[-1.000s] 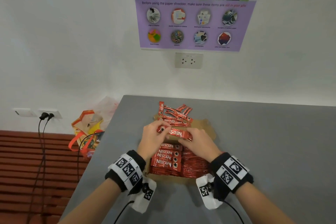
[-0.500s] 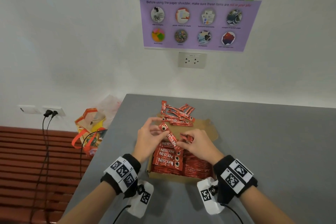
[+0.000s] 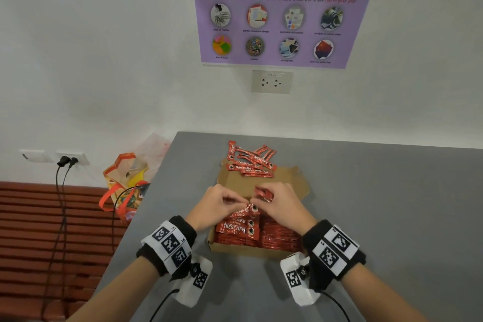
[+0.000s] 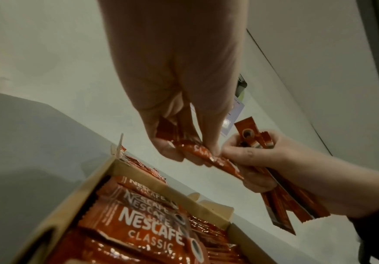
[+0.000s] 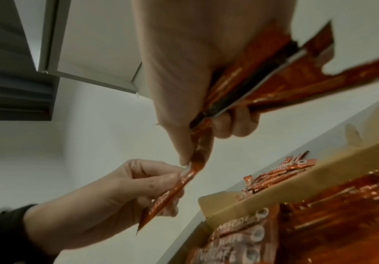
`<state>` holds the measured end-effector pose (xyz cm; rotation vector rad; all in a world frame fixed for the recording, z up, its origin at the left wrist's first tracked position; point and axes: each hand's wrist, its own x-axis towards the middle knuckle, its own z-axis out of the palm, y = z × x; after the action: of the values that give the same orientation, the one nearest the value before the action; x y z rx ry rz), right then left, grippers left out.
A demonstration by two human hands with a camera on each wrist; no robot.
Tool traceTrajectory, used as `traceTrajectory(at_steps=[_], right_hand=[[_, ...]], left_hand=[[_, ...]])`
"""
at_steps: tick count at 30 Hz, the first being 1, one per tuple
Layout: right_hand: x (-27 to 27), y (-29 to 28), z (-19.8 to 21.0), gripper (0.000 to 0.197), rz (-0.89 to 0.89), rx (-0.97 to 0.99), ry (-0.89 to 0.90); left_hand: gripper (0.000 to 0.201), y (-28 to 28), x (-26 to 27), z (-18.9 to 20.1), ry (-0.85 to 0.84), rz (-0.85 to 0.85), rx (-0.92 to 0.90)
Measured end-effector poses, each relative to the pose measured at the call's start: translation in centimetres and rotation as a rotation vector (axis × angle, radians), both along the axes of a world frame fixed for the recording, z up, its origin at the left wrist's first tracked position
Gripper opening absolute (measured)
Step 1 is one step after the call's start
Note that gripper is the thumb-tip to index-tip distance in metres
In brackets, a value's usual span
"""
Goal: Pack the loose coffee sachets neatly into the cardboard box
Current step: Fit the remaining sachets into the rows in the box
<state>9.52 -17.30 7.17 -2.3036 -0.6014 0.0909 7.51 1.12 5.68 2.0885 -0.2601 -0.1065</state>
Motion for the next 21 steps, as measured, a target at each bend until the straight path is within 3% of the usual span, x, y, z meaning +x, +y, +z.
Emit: traceTrajectory(at_steps=[7,11,17,21], right_hand=[[-0.6,0.0,-1.6,0.007,0.120,-0.178,0.212],[-0.8,0.4,-2.6,0.009,0.136,-0.251,0.218],[-1.2,0.6,-3.4,0.013,0.164,-0.308,0.166],[-1.1,0.6,-3.7,0.018,0.156,-0.310,0.168]], left_hand=[[0.009,0.2,-0.7,-1.2,0.125,-0.100,0.111],[0.009,0.3,-0.9,-1.7,0.151,-0.146,0.158],[0.010,1.5,-0.2,-1.8,0.129,-0.031,0.209],[0.011,1.4,-0.3,-1.7,0.141,-0.044,0.257]])
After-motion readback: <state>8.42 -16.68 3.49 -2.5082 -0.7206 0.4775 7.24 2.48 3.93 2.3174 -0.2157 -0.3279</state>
